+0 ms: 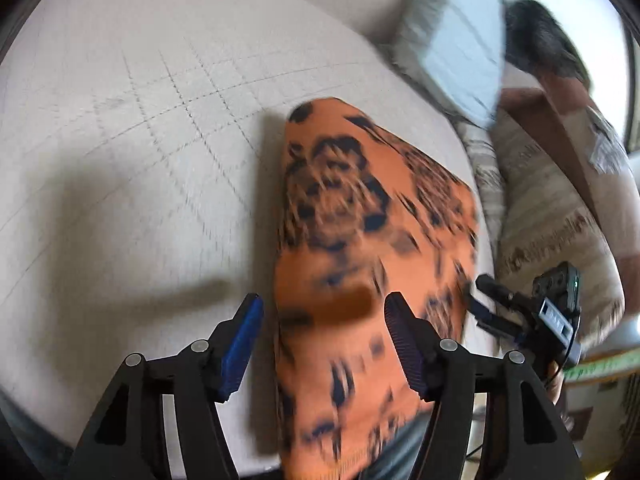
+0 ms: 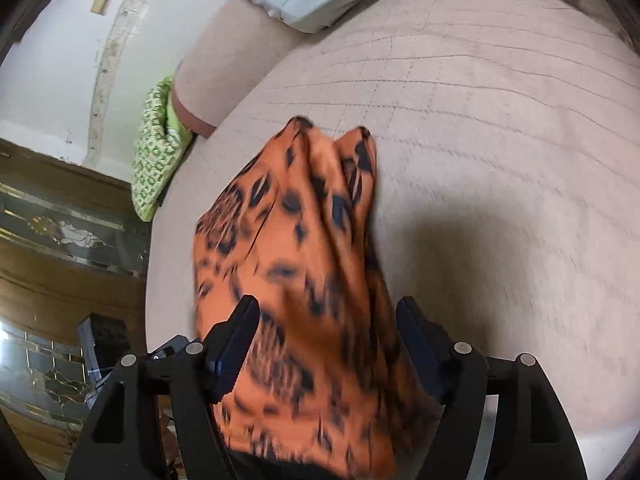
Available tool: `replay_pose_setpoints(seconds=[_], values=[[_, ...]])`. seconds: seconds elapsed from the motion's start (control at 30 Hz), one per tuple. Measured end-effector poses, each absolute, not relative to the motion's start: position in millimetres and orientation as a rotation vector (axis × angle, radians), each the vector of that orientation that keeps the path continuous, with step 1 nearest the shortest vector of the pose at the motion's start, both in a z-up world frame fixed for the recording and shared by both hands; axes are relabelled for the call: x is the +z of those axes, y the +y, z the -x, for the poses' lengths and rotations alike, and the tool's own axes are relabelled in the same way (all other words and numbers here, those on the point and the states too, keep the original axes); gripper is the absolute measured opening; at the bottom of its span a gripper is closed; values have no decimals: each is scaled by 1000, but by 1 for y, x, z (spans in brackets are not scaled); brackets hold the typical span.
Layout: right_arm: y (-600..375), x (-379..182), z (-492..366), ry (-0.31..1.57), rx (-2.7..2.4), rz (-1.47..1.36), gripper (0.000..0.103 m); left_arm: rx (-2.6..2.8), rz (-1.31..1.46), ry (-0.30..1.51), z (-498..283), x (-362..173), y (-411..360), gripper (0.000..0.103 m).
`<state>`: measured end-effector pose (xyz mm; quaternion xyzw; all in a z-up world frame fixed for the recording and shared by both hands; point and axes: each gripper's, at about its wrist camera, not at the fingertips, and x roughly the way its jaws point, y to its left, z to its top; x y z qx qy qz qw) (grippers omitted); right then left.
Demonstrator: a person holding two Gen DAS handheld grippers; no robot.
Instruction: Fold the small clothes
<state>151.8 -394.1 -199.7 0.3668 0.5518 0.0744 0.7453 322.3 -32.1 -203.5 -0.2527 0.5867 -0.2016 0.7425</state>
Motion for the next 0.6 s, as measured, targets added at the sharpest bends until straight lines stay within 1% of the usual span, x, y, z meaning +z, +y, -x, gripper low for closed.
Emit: replay_pose_setpoints(seconds=[0.1, 0.2, 0.3, 0.33, 0.37, 0.4, 0.47, 0.5, 0.53, 0.6], values=[[-390, -223, -183, 1265, 158, -778, 74, -478, 618, 1321, -345, -221, -42, 63], [-387, -237, -195, 1257, 222, -855, 71, -503, 647, 1332, -357, -235, -44, 67], [-392, -250, -190, 1240, 253, -925, 62, -527, 755, 1327, -360, -252, -38, 67], [-396, -255, -186, 1233, 264, -952, 57, -527, 773, 1320, -359, -255, -35, 67], [-397, -259, -180, 1228, 277, -974, 45, -523, 782, 1315, -357, -257, -35, 65], [-396, -264, -178, 1237, 280, -982, 41, -513, 772, 1312, -357, -257, -36, 60], [-393, -266, -178, 1245, 269, -999, 30, -482, 734, 1314, -355, -255, -40, 45], [-391, -263, -178, 1243, 258, -1001, 29, -482, 737, 1317, -353, -253, -40, 37], [-389, -257, -178, 1241, 245, -990, 26, -492, 751, 1313, -352, -248, -37, 32], [-378, -238, -178, 1223, 231, -951, 23, -511, 752, 1283, -345, -228, -28, 31]])
